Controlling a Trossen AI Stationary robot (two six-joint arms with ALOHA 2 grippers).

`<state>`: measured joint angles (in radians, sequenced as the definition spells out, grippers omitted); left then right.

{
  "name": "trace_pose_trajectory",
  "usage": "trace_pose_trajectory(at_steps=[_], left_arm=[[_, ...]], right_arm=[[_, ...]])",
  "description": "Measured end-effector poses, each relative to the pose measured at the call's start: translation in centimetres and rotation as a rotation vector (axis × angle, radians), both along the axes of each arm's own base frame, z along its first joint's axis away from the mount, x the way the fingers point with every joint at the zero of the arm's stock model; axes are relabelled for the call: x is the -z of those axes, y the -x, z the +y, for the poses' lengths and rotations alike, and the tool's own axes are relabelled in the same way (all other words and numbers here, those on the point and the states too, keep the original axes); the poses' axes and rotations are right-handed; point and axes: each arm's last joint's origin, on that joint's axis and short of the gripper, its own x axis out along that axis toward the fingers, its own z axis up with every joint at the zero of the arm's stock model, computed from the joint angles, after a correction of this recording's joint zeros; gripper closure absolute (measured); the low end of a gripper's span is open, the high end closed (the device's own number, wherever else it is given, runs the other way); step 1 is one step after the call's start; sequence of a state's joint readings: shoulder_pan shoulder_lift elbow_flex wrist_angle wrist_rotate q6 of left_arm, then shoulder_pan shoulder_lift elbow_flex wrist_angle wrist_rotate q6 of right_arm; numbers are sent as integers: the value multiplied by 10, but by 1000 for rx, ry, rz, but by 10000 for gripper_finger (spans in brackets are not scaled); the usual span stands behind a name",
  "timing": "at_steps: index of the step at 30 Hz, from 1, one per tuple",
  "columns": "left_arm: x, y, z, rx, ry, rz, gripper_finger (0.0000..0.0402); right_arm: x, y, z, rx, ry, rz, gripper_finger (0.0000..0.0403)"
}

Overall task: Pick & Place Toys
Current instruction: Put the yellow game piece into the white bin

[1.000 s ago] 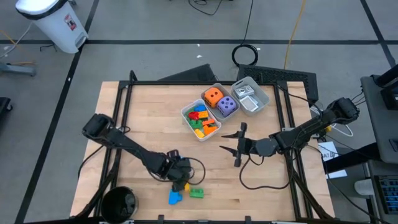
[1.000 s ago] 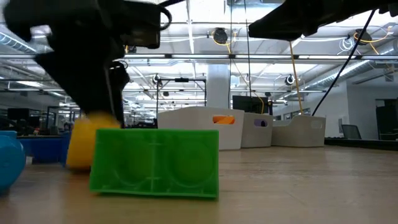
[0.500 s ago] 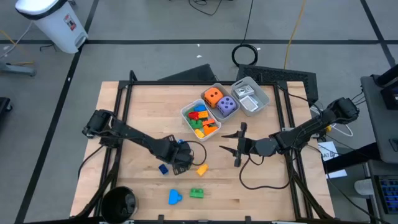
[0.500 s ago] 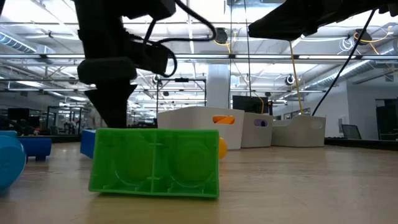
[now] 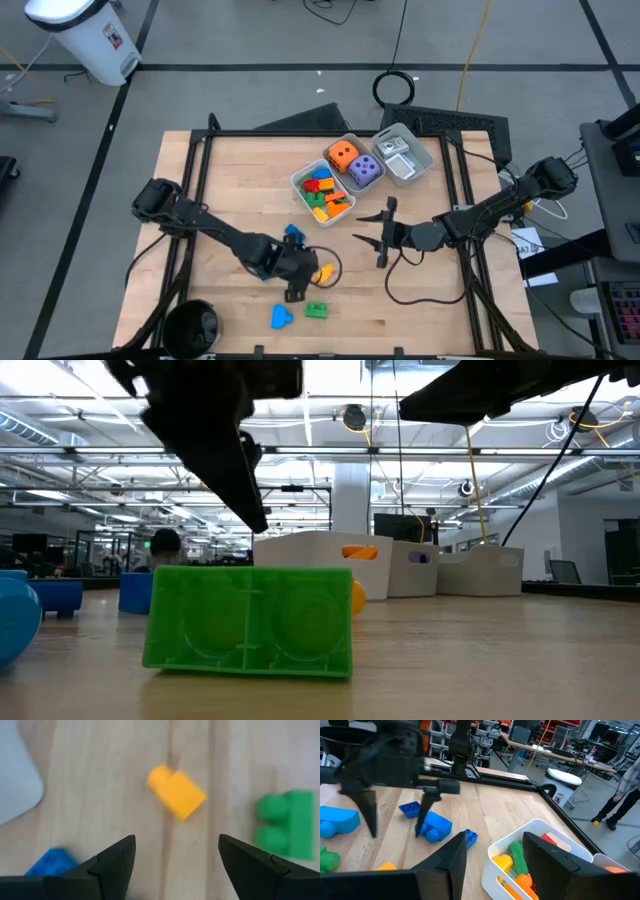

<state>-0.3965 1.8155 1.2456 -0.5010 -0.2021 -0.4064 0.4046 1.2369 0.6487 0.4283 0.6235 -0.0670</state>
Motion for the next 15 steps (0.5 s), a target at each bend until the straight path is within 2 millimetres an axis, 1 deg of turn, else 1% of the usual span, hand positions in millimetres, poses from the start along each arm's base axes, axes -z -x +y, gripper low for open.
trace_pose_trajectory(at_steps=[2, 5, 9, 15], left_arm=[[-2, -3, -3, -3, 24, -46, 112], [-3, -5, -2, -63, 54, -66, 112], [8, -12, -1, -195, 132, -64, 112], [26, -22, -5, -209, 150, -76, 112]], right_arm=[[0, 0, 0, 1, -2, -2, 238], [0, 0, 0, 0, -1, -1, 238], [0, 0, -1, 2, -1, -2, 238], [0, -1, -3, 13, -4, -3, 238]])
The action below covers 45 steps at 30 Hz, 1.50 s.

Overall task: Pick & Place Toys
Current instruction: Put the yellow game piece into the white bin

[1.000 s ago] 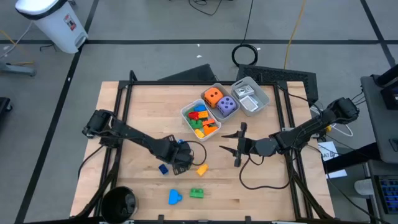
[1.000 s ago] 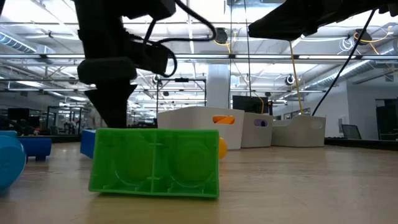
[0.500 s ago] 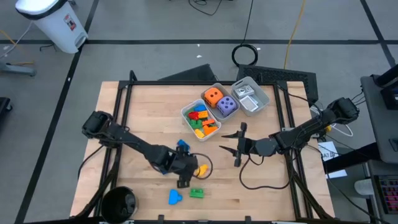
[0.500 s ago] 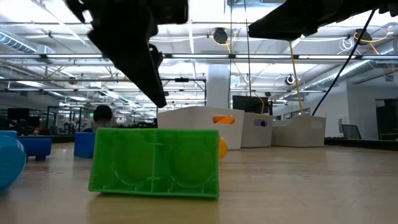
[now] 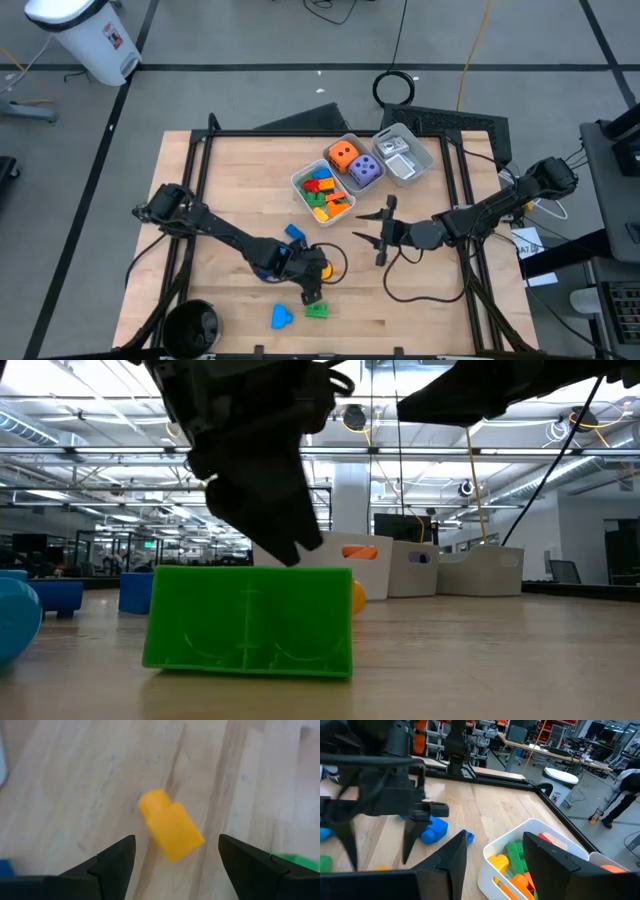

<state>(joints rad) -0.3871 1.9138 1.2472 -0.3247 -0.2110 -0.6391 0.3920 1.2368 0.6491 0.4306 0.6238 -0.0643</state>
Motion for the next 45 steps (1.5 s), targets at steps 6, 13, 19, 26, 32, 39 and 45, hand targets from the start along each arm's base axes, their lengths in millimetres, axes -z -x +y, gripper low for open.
trace_pose_trajectory(at_steps=[6, 13, 19, 26, 32, 39, 45], left_arm=[[-2, -3, 3, -24, -9, -30, 112], [-2, -3, 5, 3, -36, -21, 112], [-11, -2, 13, -58, 20, -19, 112], [2, -6, 11, -69, -9, -18, 112], [18, -12, 8, -63, 17, -10, 112], [22, -12, 13, -91, -7, 10, 112], [25, -13, 14, -97, -34, 11, 112]], right_arm=[[0, 0, 0, -1, -2, -3, 238], [0, 0, 0, -1, 1, 3, 238], [1, 0, 0, -1, 1, 3, 238], [1, 0, 0, -1, 1, 3, 238], [1, 0, 0, -1, 0, 3, 238], [1, 0, 0, -1, 1, 3, 238], [1, 0, 0, -1, 1, 4, 238]])
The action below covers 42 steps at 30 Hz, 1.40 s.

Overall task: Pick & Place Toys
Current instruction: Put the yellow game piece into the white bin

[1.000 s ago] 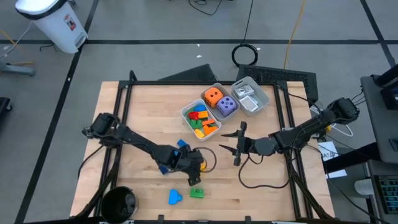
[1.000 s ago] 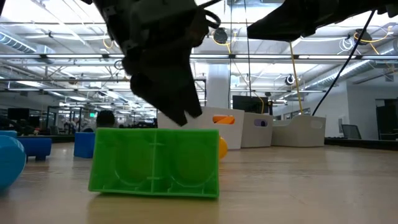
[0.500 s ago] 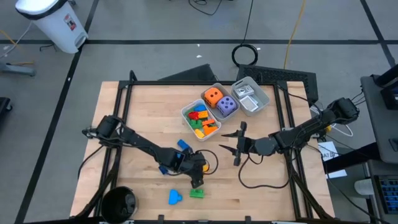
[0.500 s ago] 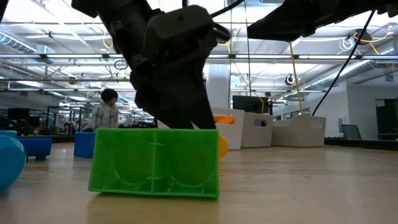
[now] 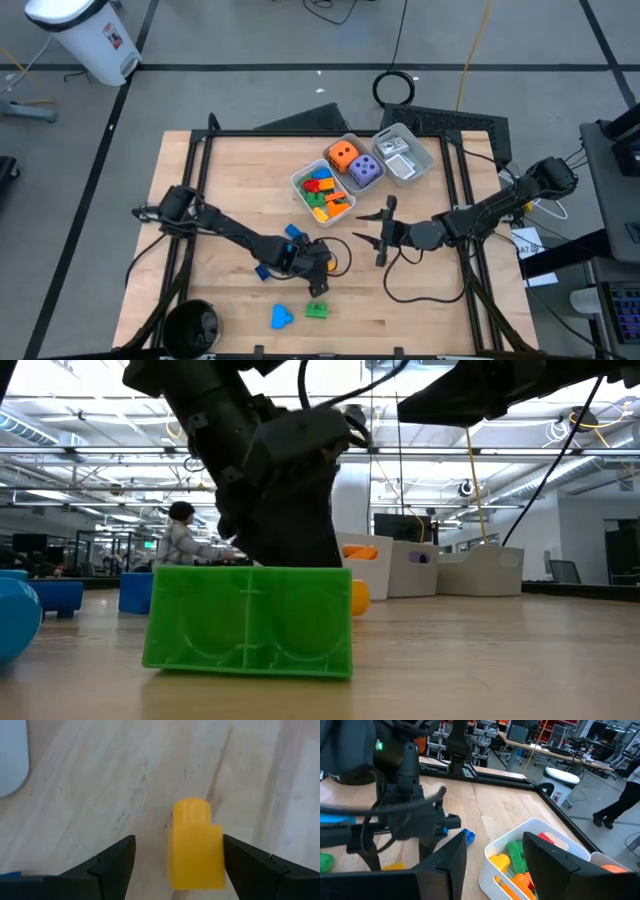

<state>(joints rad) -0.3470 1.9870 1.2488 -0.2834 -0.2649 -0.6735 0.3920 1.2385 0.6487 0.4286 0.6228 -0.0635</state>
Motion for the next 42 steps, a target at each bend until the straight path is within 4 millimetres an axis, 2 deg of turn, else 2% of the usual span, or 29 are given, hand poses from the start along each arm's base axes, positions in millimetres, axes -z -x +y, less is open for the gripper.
trace_pose_trajectory(at_steps=[7, 10, 14, 18, 24, 29, 32, 36, 42], left_arm=[[7, 1, 0, 27, -14, 35, 125], [7, 0, 0, 34, -9, 29, 169], [6, -1, 1, 64, -27, 28, 258], [-1, -1, 8, 94, -2, 31, 268], [-45, 5, 19, 116, 46, -54, 268], [-97, 18, 32, 102, -92, -205, 268], [-114, 22, 47, 52, -168, -256, 268], [-113, 18, 71, 6, -195, -239, 268], [-74, 1, 104, -84, -152, -126, 268]], right_arm=[[0, 0, 0, 0, 0, 0, 238], [0, 0, 0, 0, 0, 0, 238], [0, 0, 0, 0, 0, 0, 238], [0, 0, 0, 0, 0, 0, 238], [1, 0, 0, 1, 2, 4, 238], [0, 0, 0, 1, 0, 0, 238], [0, 0, 0, 0, 0, 0, 238], [0, 0, 0, 0, 1, 2, 238], [1, 0, 0, 0, 4, 9, 238]])
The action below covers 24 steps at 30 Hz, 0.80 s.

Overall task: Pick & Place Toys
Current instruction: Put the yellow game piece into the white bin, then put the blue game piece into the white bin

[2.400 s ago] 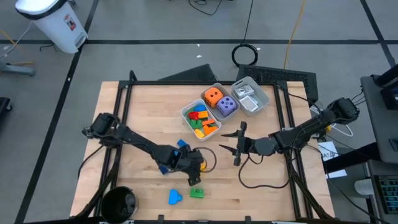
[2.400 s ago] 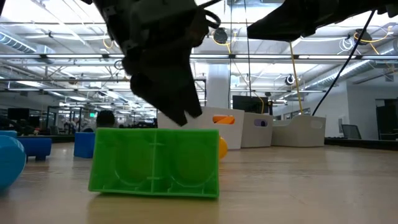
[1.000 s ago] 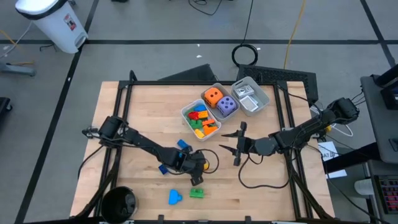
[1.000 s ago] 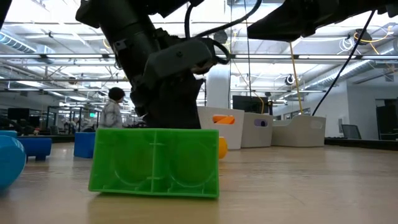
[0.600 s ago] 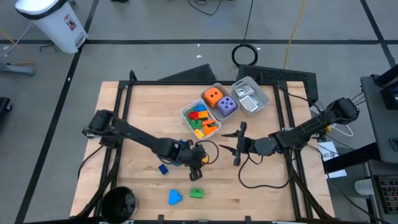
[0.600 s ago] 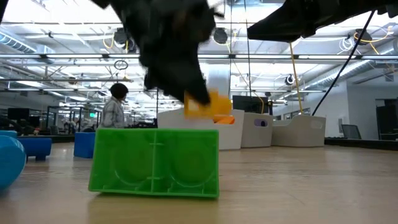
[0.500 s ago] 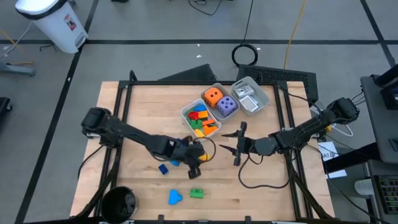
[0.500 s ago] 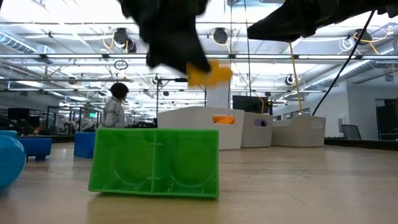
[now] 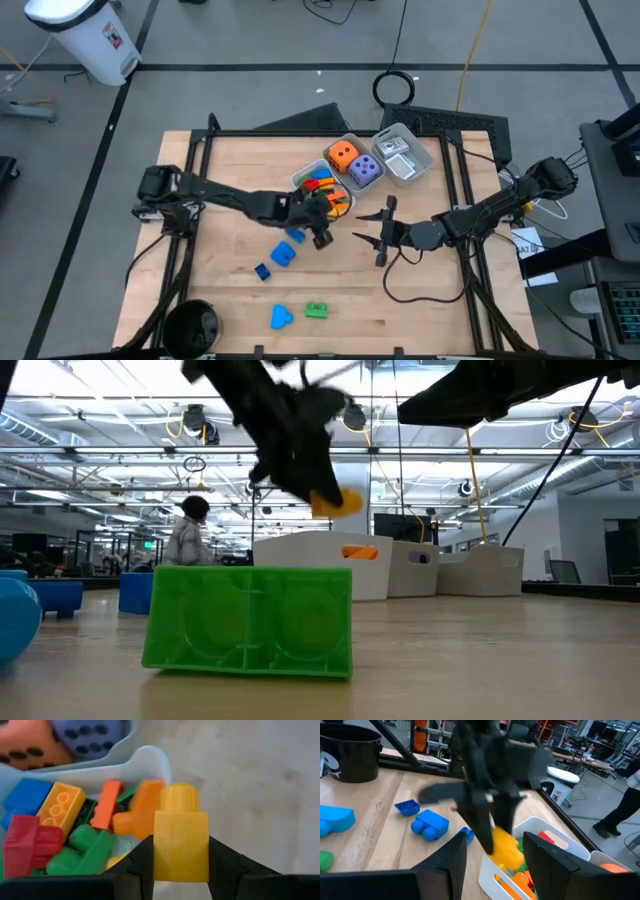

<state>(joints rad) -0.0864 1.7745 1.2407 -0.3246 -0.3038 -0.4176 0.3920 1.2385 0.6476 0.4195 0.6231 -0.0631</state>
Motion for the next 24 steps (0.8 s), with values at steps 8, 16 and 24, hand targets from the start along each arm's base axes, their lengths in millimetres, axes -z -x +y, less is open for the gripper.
trace_pose_trajectory(at_steps=[8, 16, 24], left_arm=[[25, -8, 28, -48, 62, 64, 201], [13, -6, 31, -8, 160, 28, 25], [-26, 12, 14, 101, 174, -32, 37]], right_arm=[[0, 0, 0, 0, 2, 4, 238], [0, 0, 0, 1, 1, 2, 238], [1, 0, 0, 1, 3, 6, 238]])
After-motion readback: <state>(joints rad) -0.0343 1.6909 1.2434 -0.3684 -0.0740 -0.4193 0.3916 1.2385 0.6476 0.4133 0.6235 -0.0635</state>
